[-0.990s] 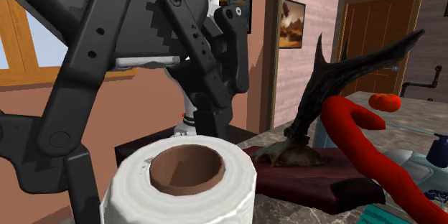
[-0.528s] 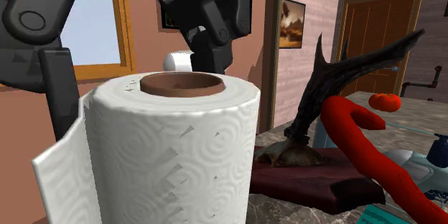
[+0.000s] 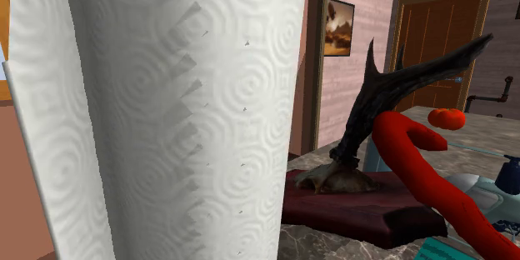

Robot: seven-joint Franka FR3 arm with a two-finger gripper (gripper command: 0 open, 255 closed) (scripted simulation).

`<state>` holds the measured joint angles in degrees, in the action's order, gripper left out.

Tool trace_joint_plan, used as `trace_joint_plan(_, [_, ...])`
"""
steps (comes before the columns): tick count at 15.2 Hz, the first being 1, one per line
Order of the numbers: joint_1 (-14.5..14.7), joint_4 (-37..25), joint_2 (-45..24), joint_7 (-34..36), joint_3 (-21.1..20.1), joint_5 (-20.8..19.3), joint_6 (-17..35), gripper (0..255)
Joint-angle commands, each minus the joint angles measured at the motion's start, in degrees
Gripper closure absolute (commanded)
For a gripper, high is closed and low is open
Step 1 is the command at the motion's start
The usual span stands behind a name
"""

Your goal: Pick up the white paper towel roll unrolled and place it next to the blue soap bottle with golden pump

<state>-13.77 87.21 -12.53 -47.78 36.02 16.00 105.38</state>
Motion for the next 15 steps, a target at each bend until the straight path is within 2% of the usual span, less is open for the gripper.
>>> trace_joint_plan(1, [-0.2,-1.8,-0.3,0.2,0.0,0.1,-1.6,255])
trace_joint_plan(15, [-3.4,-17.7,-4.1,1.0,0.3,2.3,-14.2,255])
